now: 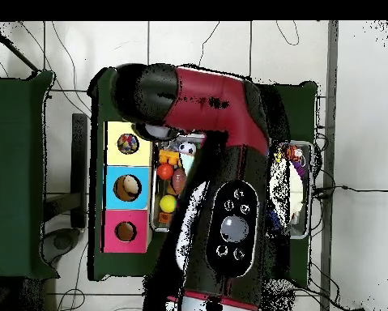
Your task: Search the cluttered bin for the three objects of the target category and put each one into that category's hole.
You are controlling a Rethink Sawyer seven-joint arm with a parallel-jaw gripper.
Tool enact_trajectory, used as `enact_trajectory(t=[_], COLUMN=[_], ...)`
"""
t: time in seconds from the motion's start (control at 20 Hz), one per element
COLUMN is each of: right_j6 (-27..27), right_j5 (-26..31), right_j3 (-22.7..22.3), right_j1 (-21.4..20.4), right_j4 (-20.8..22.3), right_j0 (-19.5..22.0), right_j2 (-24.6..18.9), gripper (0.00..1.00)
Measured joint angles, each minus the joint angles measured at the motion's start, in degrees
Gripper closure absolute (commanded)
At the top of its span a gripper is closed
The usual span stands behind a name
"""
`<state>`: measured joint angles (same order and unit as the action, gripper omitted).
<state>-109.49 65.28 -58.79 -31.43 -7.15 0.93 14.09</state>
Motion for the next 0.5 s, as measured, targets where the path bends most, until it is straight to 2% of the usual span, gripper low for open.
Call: enact_trajectory(t=[0.35,0.5], right_j6=[0.24,0.93], right_j5=[-4.29,-7.23], right_j3=[-3.40,-6.34], right_j1=[-1.97,-3.17], right_j4=[1.54,2.59], right_j0=[6.12,9.81], right_j2=[-2.31,-4.33], gripper=[1.00,1.00])
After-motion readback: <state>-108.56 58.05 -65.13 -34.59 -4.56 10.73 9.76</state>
